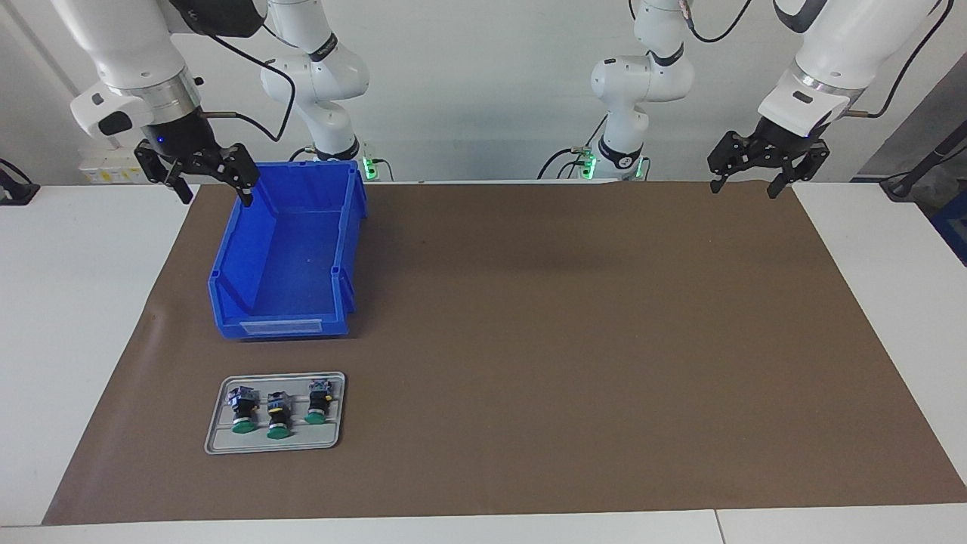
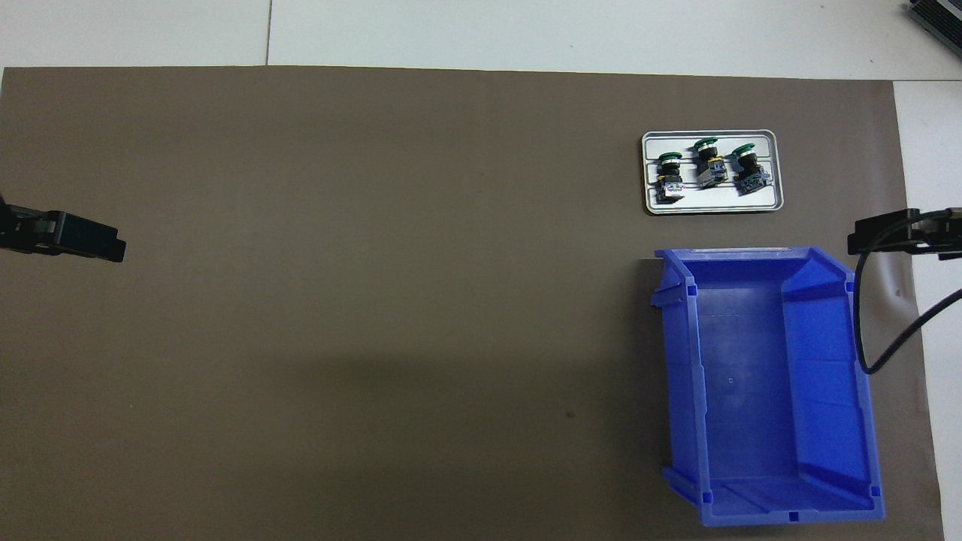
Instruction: Place and press button with both arms
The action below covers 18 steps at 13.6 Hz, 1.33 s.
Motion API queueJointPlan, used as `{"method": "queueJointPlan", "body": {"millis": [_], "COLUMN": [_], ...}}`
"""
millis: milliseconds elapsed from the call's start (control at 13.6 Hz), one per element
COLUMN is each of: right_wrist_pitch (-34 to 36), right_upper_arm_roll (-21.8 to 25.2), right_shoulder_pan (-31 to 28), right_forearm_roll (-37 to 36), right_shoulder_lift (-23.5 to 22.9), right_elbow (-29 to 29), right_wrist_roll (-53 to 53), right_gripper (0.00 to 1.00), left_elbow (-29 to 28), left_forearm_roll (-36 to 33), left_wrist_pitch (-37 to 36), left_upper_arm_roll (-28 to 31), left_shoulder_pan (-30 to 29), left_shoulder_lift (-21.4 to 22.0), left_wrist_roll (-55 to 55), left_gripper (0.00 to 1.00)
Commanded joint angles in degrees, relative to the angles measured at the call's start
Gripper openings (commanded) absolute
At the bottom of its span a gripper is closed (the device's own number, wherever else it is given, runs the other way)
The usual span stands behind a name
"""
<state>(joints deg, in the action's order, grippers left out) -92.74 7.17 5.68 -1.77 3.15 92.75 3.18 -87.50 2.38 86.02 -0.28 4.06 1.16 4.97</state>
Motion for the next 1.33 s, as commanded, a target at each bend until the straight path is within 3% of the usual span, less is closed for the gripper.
{"method": "queueJointPlan", "body": {"millis": [0,589,884,1252], "right_wrist_pitch": [-2.1,-30.5,-39.9,-49.8], "right_upper_arm_roll": [-0.2,-0.3,-0.9,-1.1], "right_shoulder_pan": [-0.1,-0.1,-0.2,-0.5], "right_forearm_roll": [-1.0,0.4,1.6,1.7], "right_shoulder_lift": [-5.8,-30.3,-35.8,-36.4], "right_elbow": [-5.0,-8.8,-6.3,1.0], "right_wrist_roll": [0.4,0.2,-1.3,-8.1], "right_gripper": [1.00,1.00,1.00,1.00], "left_elbow": [-2.0,-2.0,-2.0,-2.0], "left_forearm_roll": [0.3,0.3,0.3,0.3], "left_wrist_pitch": [0.6,0.6,0.6,0.6], "left_upper_arm_roll": [-0.3,-0.3,-0.3,-0.3], "left_shoulder_pan": [-0.7,-0.7,-0.7,-0.7], "left_shoulder_lift": [1.7,1.7,1.7,1.7], "left_wrist_roll": [0.5,0.5,0.5,0.5], "left_gripper": [1.00,1.00,1.00,1.00]}}
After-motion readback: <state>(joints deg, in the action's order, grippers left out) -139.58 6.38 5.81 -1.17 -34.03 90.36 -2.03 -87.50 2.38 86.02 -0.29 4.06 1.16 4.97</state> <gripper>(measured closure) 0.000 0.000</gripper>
